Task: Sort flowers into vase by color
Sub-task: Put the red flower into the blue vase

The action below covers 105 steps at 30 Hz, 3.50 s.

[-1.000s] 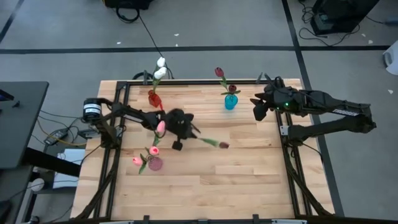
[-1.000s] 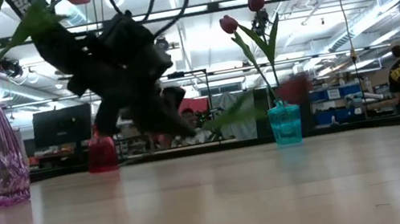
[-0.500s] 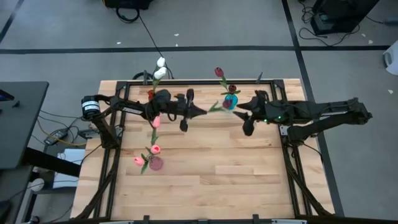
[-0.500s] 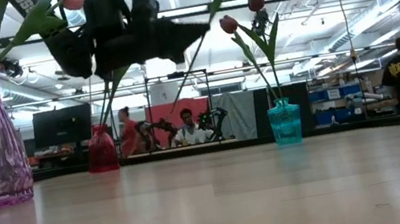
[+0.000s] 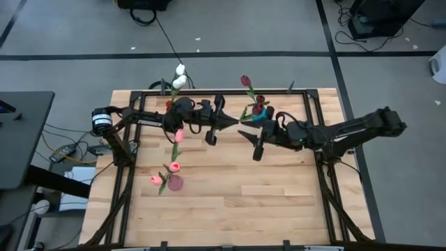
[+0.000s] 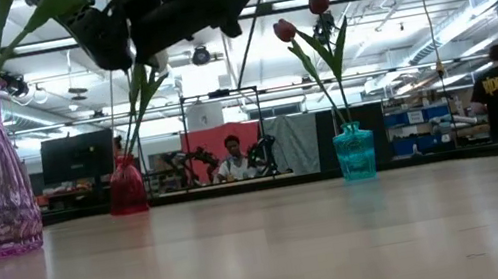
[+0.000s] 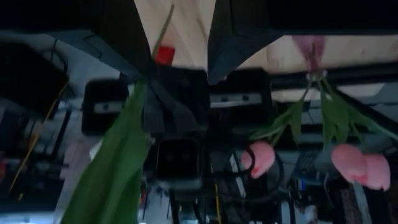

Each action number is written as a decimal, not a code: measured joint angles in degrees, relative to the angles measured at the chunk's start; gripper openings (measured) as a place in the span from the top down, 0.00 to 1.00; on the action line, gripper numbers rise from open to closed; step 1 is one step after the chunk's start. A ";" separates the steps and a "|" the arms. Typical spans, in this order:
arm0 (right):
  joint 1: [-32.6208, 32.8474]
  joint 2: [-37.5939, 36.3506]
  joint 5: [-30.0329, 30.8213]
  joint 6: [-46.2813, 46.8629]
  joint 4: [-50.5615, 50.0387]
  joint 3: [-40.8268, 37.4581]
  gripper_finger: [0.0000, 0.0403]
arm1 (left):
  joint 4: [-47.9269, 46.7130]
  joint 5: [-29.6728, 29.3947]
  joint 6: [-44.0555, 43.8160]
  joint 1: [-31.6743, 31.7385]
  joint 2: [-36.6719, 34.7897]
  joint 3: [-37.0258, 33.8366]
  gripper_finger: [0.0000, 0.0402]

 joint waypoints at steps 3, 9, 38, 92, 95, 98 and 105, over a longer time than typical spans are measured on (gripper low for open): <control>-0.06 1.42 -0.15 -1.94 4.03 0.00 0.60 | 0.15 -0.26 -0.01 -0.40 0.00 0.08 1.00; -0.58 4.21 -0.48 -4.53 9.07 0.00 0.63 | 0.03 -0.38 0.43 -1.07 -0.02 0.09 1.00; -1.74 3.98 0.75 -3.42 8.05 0.03 0.71 | -0.25 1.87 0.83 -1.60 -0.11 0.11 1.00; -25.80 -26.87 -1.67 4.47 -9.42 -19.82 0.95 | -46.79 -6.37 13.62 6.49 -39.45 -11.14 0.79; -26.84 -26.90 -2.46 4.33 -9.23 -19.82 0.95 | -47.37 -6.34 13.58 6.43 -41.74 -11.98 0.79; -27.93 -26.90 -3.73 4.05 -8.20 -19.82 0.95 | -46.89 -6.32 12.79 6.43 -43.25 -13.67 0.80; -30.78 -26.88 -7.62 4.25 -6.95 -19.82 0.95 | -44.87 -6.64 11.33 6.41 -45.08 -17.75 0.80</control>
